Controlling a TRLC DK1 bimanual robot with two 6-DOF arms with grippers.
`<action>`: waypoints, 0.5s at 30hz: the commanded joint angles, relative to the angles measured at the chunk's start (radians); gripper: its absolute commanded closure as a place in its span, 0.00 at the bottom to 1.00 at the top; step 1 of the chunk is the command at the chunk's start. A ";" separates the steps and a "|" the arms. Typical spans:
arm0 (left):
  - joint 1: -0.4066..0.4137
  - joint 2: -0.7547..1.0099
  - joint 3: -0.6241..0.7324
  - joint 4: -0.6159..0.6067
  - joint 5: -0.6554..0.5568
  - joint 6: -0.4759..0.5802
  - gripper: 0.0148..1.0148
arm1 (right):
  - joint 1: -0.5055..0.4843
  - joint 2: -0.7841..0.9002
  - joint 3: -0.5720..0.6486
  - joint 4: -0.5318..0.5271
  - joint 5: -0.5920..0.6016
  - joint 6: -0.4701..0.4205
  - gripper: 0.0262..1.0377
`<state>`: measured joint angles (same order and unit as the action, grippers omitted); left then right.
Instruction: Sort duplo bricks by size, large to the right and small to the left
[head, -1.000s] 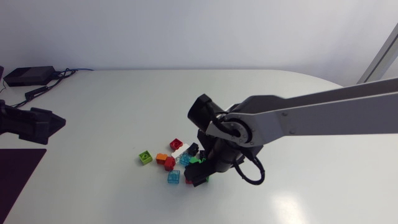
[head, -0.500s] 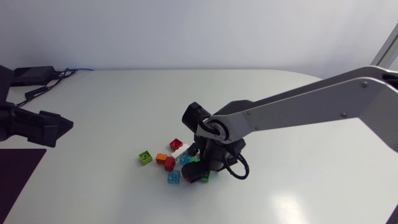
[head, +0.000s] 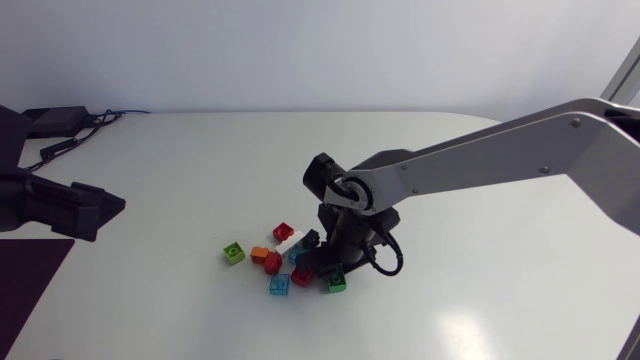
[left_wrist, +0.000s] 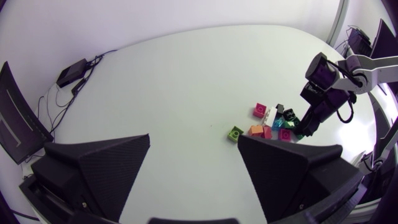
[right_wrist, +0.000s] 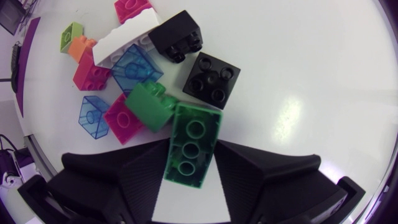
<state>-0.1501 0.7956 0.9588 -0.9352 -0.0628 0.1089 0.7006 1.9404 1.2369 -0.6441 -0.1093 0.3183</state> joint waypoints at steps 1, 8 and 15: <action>-0.017 -0.006 -0.023 0.004 0.003 -0.032 0.03 | -0.021 -0.015 -0.031 -0.005 -0.010 0.010 0.96; -0.019 -0.013 -0.028 0.004 0.003 -0.031 0.03 | -0.098 -0.135 -0.109 -0.025 0.000 -0.028 0.98; -0.055 -0.016 -0.048 0.027 0.004 -0.055 0.03 | -0.414 -0.247 -0.232 -0.052 -0.001 -0.173 0.98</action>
<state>-0.1932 0.7845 0.9329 -0.9195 -0.0624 0.0841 0.3523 1.7042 1.0649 -0.6682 -0.1150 0.2005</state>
